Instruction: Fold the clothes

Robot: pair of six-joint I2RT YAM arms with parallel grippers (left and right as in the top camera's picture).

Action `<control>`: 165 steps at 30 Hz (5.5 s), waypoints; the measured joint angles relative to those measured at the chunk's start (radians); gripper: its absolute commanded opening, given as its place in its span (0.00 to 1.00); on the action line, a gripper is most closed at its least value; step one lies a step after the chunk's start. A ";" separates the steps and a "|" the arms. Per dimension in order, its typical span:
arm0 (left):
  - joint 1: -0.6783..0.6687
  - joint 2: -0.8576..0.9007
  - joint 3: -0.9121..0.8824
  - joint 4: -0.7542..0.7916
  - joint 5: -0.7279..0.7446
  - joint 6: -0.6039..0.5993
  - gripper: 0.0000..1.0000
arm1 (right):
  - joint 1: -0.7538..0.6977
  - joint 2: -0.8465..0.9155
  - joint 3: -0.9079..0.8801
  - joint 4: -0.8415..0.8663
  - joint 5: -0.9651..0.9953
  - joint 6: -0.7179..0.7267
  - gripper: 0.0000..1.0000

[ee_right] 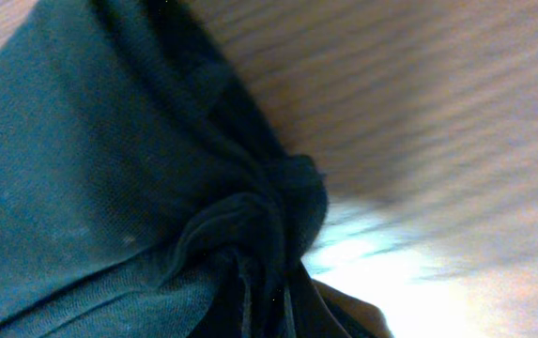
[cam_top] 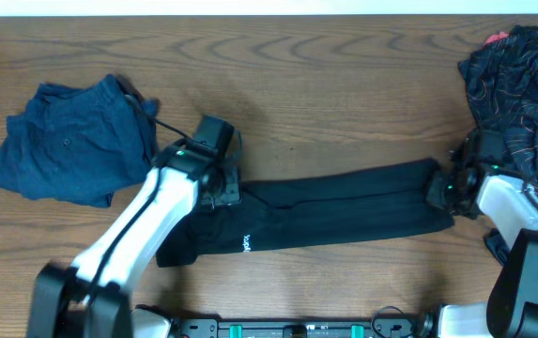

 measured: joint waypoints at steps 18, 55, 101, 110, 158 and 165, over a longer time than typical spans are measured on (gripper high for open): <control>0.001 -0.124 0.021 -0.031 0.000 -0.001 0.62 | 0.031 0.017 0.346 -0.375 0.158 -0.077 0.01; 0.001 -0.124 0.007 -0.031 0.012 -0.001 0.64 | 0.669 0.093 0.346 -0.356 0.085 0.014 0.14; 0.001 -0.124 0.002 -0.052 0.016 -0.001 0.64 | 0.704 0.093 0.321 -0.340 -0.007 -0.019 0.34; 0.001 -0.124 0.002 -0.053 0.016 -0.001 0.64 | 0.743 0.093 0.230 -0.356 -0.075 -0.005 0.01; 0.001 -0.124 0.002 -0.053 0.016 -0.001 0.64 | 0.760 -0.002 0.230 -0.382 -0.156 -0.159 0.26; 0.001 -0.124 0.002 -0.053 0.016 -0.001 0.64 | 0.788 0.013 0.160 -0.291 -0.140 -0.156 0.28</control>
